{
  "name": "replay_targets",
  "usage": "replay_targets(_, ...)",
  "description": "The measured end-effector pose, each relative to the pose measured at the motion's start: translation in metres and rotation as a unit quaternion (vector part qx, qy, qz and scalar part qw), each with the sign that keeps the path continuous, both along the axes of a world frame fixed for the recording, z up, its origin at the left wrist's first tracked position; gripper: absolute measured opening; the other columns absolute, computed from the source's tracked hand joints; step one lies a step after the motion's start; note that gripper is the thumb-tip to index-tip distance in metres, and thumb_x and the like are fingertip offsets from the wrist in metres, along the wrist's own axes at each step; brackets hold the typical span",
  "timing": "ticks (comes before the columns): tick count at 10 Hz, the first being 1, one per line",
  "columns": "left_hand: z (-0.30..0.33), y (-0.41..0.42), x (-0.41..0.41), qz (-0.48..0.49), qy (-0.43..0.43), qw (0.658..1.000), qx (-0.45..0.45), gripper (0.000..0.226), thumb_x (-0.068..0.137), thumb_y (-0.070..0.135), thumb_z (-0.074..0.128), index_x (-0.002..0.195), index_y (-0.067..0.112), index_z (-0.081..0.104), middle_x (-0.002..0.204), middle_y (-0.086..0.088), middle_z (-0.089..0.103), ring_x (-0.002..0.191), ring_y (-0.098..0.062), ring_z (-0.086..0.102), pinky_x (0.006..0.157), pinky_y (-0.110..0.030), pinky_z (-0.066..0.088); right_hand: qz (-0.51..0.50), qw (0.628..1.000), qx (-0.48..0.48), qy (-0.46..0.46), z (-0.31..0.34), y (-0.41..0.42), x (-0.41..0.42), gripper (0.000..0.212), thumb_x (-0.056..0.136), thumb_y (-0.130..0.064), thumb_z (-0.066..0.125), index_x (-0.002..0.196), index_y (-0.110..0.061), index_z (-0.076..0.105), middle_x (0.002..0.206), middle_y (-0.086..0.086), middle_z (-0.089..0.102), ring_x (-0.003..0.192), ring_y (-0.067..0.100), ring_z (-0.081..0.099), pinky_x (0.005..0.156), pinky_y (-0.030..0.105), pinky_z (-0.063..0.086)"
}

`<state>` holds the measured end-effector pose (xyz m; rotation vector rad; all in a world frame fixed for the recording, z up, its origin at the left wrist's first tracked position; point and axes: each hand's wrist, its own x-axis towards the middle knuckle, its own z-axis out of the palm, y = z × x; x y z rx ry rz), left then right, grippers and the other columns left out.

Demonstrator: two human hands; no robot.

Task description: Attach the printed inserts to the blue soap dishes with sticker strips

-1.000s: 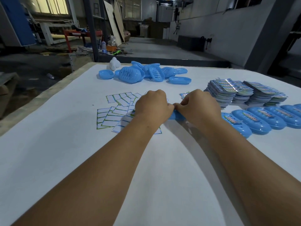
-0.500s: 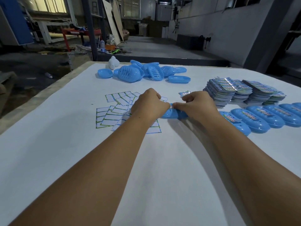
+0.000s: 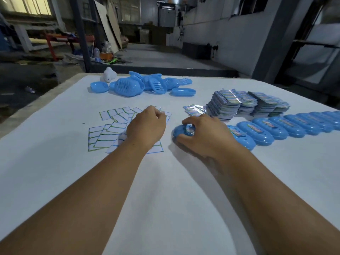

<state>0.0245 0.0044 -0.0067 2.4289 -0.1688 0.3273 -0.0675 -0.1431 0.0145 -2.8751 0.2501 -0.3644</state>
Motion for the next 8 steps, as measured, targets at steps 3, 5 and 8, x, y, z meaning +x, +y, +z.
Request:
replay_targets(3,-0.003,0.000,0.002,-0.008,-0.013,1.000,0.006,0.018,0.097,0.049,0.044,0.097,0.034,0.053,0.091,0.008,0.055,0.089,-0.021,0.054,0.076,-0.035,0.041,-0.135,0.990,-0.044,0.007,0.003,-0.015,-0.019,0.039,0.080,-0.052,0.056,0.096,-0.016,0.059,0.113,0.010,0.056,0.103,0.036,0.048,0.076,0.038,0.031)
replay_targets(5,-0.003,0.001,0.001,-0.022,-0.018,1.000,0.011,0.018,0.096,0.050,0.046,0.096,0.034,0.054,0.088,0.009,0.057,0.087,-0.020,0.057,0.075,-0.034,0.042,-0.151,0.988,-0.033,-0.008,0.002,-0.027,-0.020,0.044,0.087,-0.027,0.059,0.131,-0.023,0.057,0.132,0.010,0.052,0.119,0.038,0.046,0.093,0.043,0.039)
replay_targets(8,0.000,0.002,-0.005,-0.047,-0.011,0.999,-0.007,0.020,0.095,0.050,0.049,0.095,0.032,0.059,0.086,0.003,0.069,0.086,-0.021,0.063,0.075,-0.035,0.048,-0.157,0.985,-0.049,-0.052,-0.004,-0.044,-0.013,0.045,0.089,-0.014,0.055,0.132,-0.029,0.057,0.131,0.009,0.053,0.119,0.038,0.048,0.093,0.043,0.039)
